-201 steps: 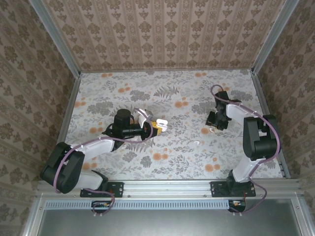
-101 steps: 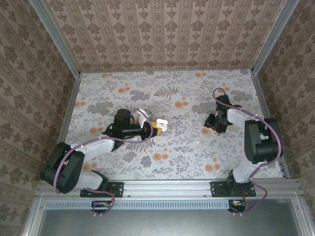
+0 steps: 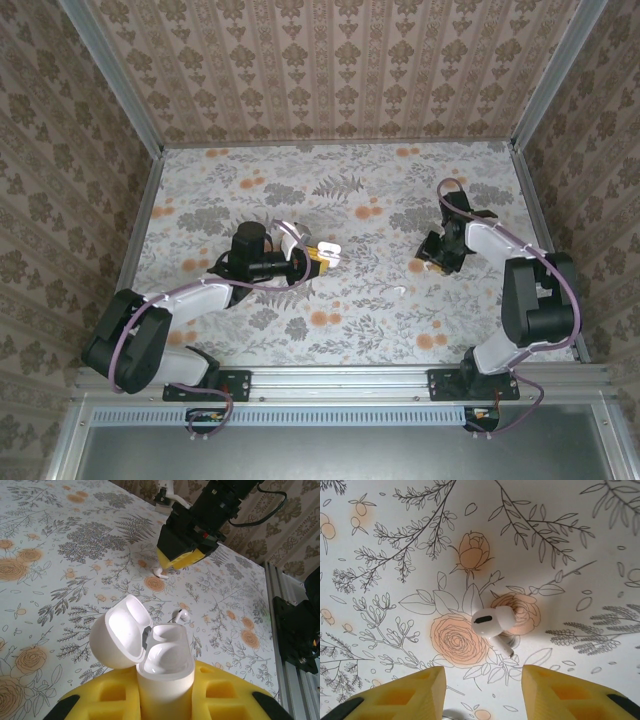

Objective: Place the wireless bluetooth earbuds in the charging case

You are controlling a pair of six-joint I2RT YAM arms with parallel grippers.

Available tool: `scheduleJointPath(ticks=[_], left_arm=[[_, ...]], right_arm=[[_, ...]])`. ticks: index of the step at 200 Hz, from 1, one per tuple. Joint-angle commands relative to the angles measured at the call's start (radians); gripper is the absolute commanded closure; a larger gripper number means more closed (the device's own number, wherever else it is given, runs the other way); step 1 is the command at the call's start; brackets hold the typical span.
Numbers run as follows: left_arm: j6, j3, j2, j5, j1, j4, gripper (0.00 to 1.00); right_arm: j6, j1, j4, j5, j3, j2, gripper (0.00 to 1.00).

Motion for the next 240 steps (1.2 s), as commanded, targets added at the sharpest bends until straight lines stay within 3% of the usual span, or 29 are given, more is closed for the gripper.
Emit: scheduleJointPath(ticks=[1, 76, 240], left_arm=[[0.013, 0.016, -0.019, 0.016, -0.005, 0.01, 1.0], [0.013, 0.013, -0.021, 0.009, -0.005, 0.005, 1.0], [0.017, 0.025, -0.012, 0.011, -0.005, -0.004, 1.0]], right_arm=[[-0.065, 0.005, -0.056, 0.054, 0.063, 0.011, 0.55], [-0.237, 0.034, -0.126, 0.119, 0.191, 0.188, 0.56], [-0.253, 0.087, -0.171, 0.19, 0.239, 0.285, 0.61]])
